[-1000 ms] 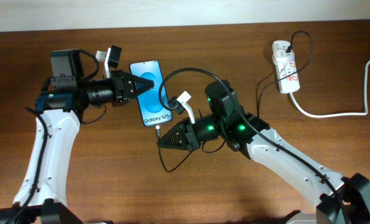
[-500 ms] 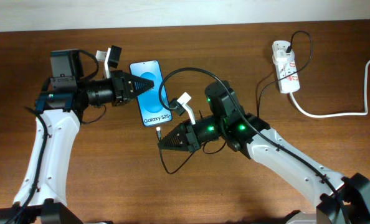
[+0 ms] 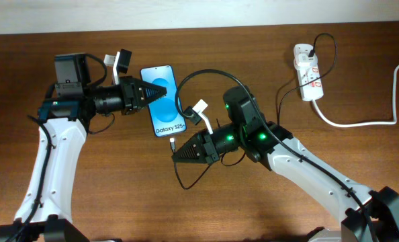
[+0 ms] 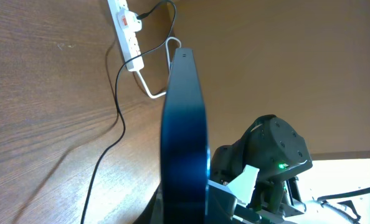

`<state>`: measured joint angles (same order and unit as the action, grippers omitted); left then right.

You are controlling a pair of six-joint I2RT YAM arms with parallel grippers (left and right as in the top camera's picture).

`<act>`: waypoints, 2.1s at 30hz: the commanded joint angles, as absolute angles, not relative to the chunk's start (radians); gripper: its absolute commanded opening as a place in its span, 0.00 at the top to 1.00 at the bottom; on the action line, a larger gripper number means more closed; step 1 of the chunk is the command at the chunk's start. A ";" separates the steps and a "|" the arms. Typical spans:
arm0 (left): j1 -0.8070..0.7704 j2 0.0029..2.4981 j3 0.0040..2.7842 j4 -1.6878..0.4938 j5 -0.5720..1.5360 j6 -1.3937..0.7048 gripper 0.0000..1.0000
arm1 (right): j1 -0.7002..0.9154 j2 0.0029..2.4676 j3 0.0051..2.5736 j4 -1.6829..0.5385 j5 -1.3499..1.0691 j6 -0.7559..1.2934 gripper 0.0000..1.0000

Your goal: Plug charger to phone and switch on socket

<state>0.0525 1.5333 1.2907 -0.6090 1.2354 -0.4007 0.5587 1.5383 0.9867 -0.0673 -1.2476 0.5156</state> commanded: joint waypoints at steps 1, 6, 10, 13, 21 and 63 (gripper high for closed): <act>0.049 1.522 1.317 -0.606 1.287 -0.388 1.00 | 0.556 1.545 0.991 -0.064 -1.271 0.478 0.96; 0.049 1.522 1.317 -0.606 1.287 -0.388 1.00 | 0.556 1.545 0.991 -0.063 -1.242 0.476 0.96; 0.049 1.522 1.317 -0.606 1.287 -0.388 1.00 | 0.556 1.545 0.991 -0.063 -1.221 0.476 0.96; 0.049 1.522 1.317 -0.606 1.287 -0.388 1.00 | 0.556 1.545 0.991 -0.063 -1.217 0.476 0.96; 0.049 1.522 1.317 -0.611 1.287 -0.365 1.00 | 0.556 1.545 0.991 -0.019 -1.219 0.477 0.96; 0.049 1.522 1.317 -0.614 1.287 -0.365 1.00 | 0.532 1.545 0.991 -0.045 -1.223 0.559 0.96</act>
<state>0.0525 1.5333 1.2907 -0.6159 1.2423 -0.3855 0.5327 1.5383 0.9867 -0.0494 -1.2213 0.5552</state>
